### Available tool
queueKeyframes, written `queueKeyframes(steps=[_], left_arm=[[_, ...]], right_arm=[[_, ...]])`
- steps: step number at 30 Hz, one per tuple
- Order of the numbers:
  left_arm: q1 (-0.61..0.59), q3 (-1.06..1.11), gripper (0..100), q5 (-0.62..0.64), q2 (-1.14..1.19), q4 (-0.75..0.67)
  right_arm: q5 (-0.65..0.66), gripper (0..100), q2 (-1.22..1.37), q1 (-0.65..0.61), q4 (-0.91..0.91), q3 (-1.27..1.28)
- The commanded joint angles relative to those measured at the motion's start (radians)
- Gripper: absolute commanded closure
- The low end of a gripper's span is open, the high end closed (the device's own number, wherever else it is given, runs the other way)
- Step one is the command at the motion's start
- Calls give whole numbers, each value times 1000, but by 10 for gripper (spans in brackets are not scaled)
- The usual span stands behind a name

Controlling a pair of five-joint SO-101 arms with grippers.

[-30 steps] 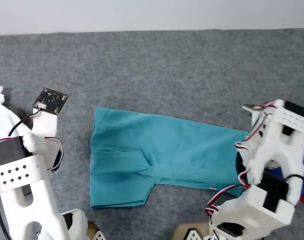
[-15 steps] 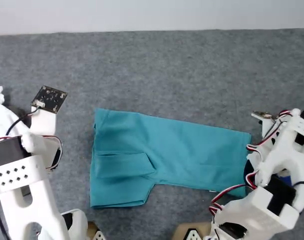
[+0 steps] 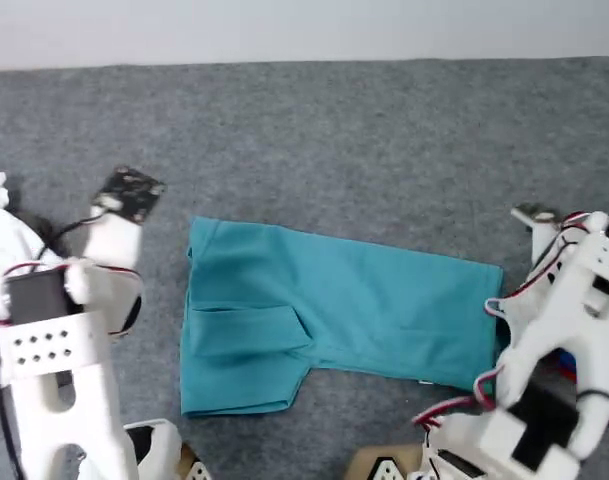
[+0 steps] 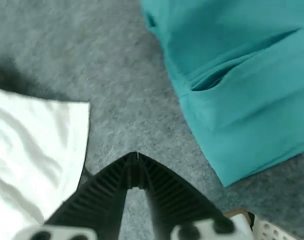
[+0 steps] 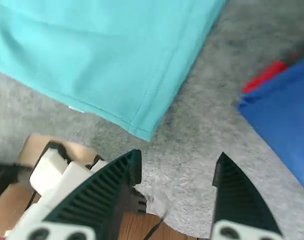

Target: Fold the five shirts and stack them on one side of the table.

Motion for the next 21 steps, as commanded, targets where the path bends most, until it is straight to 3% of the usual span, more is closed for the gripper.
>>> queueKeyframes(steps=[1,6,10,17,21], left_arm=[[91,-27,997,9,26,9],[100,-51,996,43,207,-60],[130,-142,996,43,382,-37],[241,-179,994,37,577,-23],[328,-180,930,37,669,-49]], right_arm=[[-64,758,-176,-5,41,0],[-106,758,-343,27,41,0],[-106,758,-384,64,41,0],[-104,758,-394,159,41,0],[-104,758,-394,208,41,0]])
